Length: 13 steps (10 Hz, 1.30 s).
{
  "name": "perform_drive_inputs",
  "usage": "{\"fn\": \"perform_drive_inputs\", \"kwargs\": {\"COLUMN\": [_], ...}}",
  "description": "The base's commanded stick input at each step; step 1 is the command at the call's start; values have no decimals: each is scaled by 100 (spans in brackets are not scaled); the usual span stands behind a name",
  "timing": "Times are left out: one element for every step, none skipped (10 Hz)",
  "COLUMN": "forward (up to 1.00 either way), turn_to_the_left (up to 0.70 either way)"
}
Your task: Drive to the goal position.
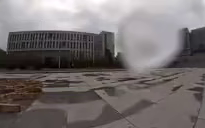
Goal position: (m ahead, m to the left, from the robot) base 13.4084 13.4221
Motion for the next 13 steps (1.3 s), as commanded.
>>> {"fn": "perform_drive_inputs", "kwargs": {"forward": [70,70,70,70,70,70,70,70,70,70,70,70,70], "turn_to_the_left": [9,1,0,0,0,0,0,0,0,0,15,34,35]}}
